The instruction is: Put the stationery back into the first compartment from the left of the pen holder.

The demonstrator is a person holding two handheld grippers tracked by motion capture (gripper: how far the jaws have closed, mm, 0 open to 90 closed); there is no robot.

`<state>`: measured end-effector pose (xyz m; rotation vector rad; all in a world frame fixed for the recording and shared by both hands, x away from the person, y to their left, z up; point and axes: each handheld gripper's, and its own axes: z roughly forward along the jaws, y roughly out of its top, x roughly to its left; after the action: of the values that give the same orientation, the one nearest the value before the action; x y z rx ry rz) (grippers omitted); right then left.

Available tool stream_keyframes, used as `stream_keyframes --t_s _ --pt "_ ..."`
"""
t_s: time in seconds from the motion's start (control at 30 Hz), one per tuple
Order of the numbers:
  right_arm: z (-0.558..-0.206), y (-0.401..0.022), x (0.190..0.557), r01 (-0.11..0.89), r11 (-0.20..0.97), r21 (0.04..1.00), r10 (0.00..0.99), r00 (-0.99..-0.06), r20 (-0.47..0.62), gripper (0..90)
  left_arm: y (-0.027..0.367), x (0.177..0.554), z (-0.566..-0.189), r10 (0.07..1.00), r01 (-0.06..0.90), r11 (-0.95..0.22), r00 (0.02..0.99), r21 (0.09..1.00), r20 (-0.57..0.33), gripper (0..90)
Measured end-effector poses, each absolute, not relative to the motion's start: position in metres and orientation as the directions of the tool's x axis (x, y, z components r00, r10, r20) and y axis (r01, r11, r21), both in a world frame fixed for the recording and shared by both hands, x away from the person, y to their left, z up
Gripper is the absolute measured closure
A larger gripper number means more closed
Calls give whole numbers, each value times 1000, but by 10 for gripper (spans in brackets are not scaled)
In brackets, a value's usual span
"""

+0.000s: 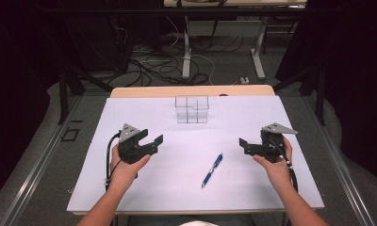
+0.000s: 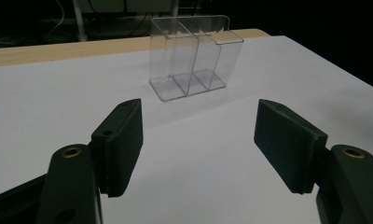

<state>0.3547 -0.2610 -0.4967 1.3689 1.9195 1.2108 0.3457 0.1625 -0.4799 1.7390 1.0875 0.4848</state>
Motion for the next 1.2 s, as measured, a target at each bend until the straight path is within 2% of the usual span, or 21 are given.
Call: stream_keyframes --t_s 0.6,0.8,1.2 --pt "-498 -261 356 498 99 862 917 -382 115 68 132 357 -476 794 530 -201 581 824 -180 367" --pt "-497 -261 355 496 105 862 916 -386 110 68 129 359 -474 798 536 -202 576 819 -180 367" --pt "-498 -260 355 496 106 862 917 -385 108 68 114 362 -475 780 604 -213 578 768 -239 397"
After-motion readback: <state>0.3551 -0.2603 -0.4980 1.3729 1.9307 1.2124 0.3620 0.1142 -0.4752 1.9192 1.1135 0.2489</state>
